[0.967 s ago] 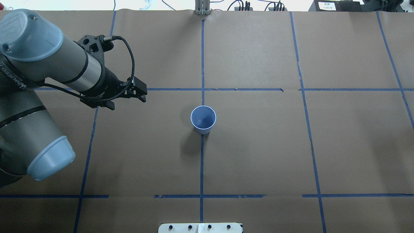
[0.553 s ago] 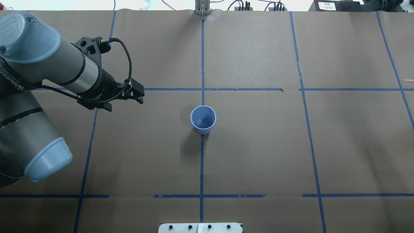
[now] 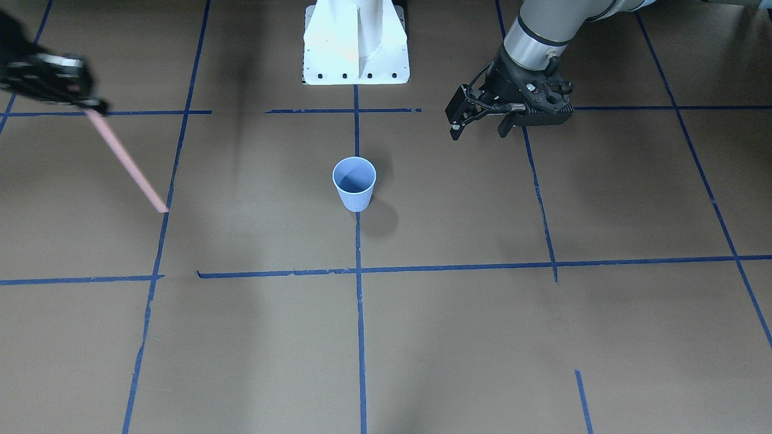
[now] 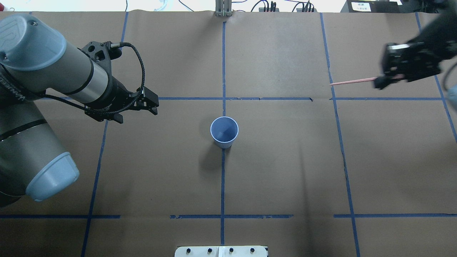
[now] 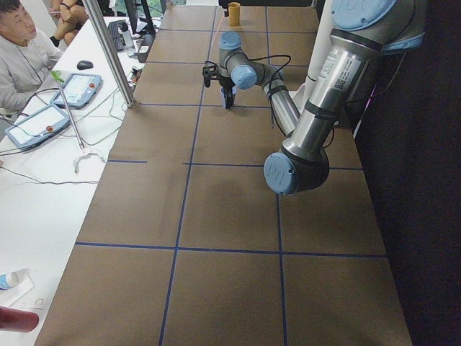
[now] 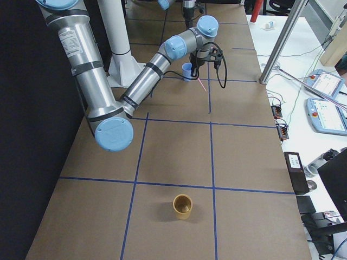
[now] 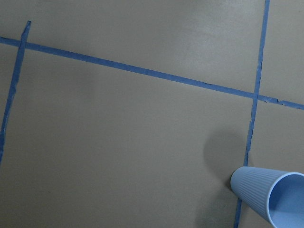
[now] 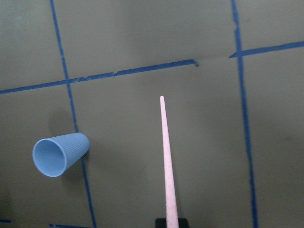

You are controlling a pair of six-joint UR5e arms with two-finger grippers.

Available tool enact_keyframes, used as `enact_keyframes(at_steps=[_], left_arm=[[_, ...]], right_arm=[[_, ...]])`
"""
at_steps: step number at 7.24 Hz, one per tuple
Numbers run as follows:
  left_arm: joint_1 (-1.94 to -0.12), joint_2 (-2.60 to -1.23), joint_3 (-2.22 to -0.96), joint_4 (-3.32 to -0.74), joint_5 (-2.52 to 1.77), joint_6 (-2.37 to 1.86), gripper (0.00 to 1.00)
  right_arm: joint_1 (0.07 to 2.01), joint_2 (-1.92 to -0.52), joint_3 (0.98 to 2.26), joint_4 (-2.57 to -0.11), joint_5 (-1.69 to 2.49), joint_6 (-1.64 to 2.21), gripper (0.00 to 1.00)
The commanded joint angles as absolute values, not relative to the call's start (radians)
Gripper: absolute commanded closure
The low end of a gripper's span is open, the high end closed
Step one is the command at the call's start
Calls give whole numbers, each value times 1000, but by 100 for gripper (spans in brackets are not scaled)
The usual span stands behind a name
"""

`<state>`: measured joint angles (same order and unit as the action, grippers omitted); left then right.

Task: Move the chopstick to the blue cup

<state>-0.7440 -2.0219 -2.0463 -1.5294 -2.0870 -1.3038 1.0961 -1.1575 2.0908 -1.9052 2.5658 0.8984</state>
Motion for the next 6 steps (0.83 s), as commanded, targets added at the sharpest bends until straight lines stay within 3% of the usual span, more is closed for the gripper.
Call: enact_keyframes(at_steps=[1, 3, 6], left_arm=[[-744, -2022, -2046, -1529, -2088, -1304, 0], [-742, -2023, -2045, -1529, -2086, -1305, 0], [-741, -2023, -2043, -1529, -2088, -1305, 0]], right_arm=[[930, -1040, 1931, -1507, 2557, 1412, 95], [812, -984, 1844, -1257, 2449, 1789, 95], [761, -936, 1844, -1243, 2424, 1920, 95]])
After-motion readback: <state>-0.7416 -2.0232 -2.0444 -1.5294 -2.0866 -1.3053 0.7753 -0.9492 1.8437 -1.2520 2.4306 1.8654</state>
